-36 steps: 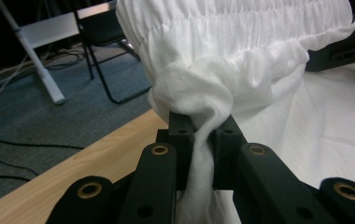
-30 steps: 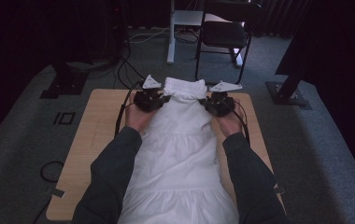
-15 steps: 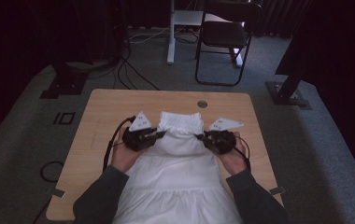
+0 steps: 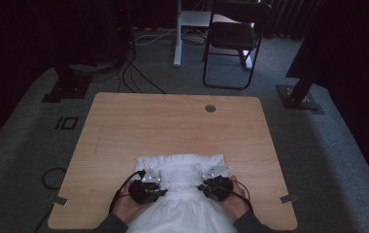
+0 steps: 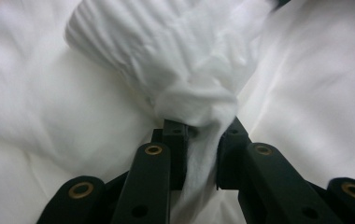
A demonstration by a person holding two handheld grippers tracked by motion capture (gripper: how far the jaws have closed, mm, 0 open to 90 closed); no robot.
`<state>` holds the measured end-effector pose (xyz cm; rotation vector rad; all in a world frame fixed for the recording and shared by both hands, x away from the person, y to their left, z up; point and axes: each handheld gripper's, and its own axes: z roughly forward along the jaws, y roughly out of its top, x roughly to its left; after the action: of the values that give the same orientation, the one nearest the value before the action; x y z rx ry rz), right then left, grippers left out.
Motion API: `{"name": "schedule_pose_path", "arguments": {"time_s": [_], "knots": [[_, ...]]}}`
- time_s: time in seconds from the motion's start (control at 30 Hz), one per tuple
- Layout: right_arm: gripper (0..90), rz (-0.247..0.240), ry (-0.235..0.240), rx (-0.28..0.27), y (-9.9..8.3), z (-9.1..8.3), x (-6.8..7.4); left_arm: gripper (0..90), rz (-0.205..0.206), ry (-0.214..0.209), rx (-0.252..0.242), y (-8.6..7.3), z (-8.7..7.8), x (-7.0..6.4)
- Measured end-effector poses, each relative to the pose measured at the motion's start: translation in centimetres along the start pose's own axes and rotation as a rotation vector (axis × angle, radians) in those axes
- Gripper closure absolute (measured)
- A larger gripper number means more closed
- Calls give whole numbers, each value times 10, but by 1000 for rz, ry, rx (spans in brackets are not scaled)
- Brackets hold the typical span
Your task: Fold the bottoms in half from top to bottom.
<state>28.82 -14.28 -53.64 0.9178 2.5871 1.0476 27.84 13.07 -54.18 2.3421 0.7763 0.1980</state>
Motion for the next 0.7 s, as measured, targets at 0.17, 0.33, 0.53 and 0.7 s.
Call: {"name": "schedule_pose_path", "arguments": {"time_s": [0.17,0.33,0.53,0.7], "knots": [[801,6,-40,38,2,16,-5,786,29,47,-8,6,5,3],[800,38,-46,25,7,22,-18,786,24,75,-20,15,13,15],[798,51,-95,19,23,34,-42,785,24,144,-4,39,27,33],[792,87,-92,31,47,51,-87,784,14,200,26,68,44,56]]}}
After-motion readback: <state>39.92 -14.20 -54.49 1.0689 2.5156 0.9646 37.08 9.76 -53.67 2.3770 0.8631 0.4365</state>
